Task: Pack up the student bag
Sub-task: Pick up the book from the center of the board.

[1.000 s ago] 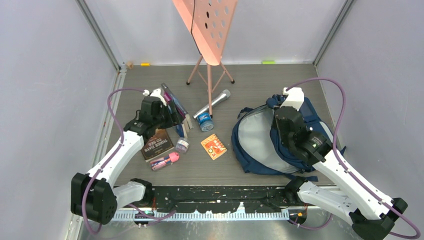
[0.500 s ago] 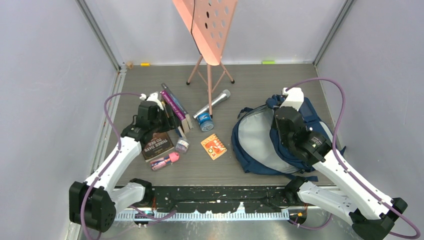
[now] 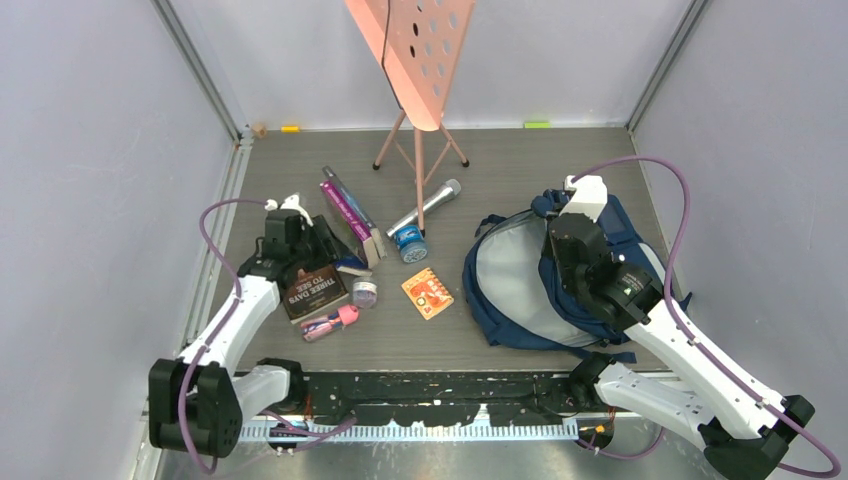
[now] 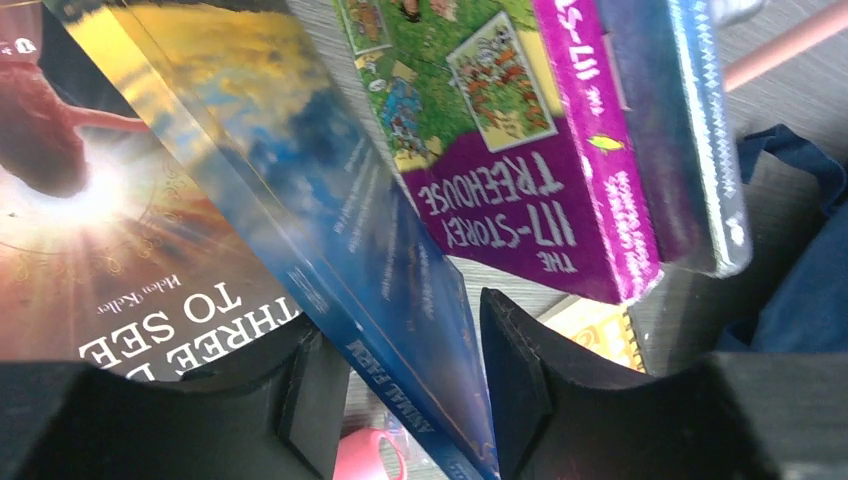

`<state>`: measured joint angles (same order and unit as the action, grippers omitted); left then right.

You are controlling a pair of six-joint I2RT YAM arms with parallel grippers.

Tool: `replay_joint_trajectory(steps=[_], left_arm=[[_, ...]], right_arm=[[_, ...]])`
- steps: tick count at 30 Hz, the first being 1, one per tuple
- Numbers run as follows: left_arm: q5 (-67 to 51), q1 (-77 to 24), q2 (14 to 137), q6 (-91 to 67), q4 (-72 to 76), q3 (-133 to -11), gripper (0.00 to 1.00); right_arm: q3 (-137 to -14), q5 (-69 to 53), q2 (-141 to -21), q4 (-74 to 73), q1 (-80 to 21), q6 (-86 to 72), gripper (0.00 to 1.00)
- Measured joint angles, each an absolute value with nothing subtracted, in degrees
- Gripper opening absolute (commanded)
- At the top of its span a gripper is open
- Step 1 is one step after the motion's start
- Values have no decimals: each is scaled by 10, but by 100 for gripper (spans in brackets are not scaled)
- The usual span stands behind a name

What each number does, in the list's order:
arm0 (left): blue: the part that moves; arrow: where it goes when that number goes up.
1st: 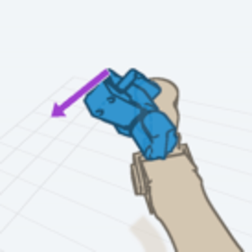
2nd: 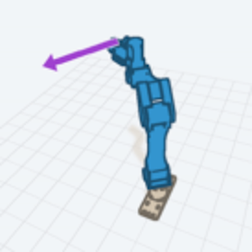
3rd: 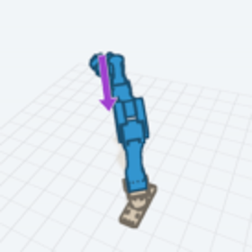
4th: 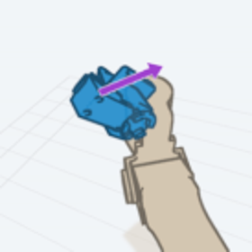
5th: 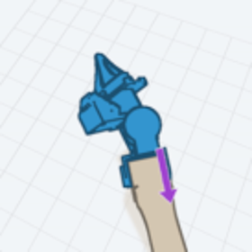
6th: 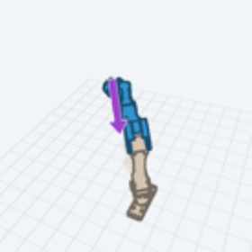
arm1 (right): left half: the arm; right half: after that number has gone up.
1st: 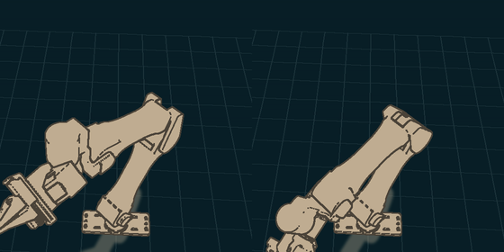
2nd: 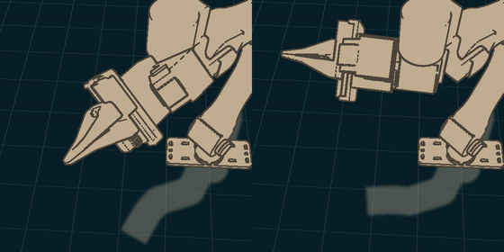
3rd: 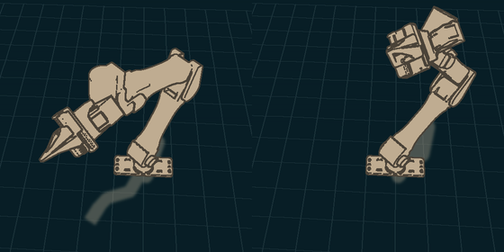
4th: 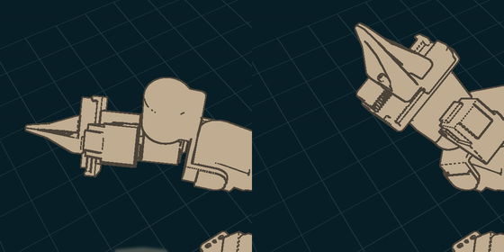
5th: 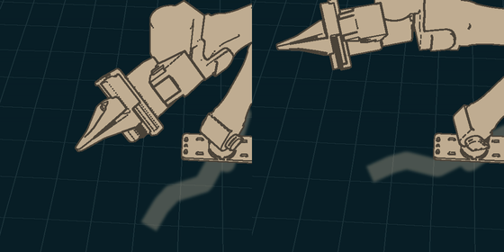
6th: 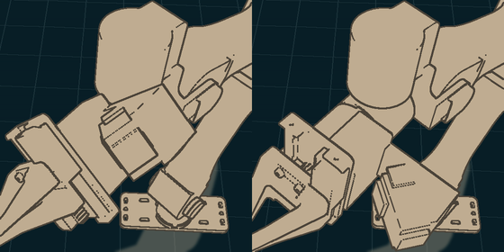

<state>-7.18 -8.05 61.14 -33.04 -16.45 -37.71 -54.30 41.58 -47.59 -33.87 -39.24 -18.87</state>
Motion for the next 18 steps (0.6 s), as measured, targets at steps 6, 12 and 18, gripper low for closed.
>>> replay_joint_trajectory(steps=[6, 12, 18], left_arm=[[-89, -44, 658, -336, -138, -377, 35], [-94, -25, 667, -354, -130, -377, 12], [-71, -24, 608, -358, -156, -371, 0]], right_arm=[[-540, 412, -476, -338, -392, -194, 0], [-537, 410, -476, -336, -392, -195, 0], [-537, 410, -476, -335, -392, -194, 0]])
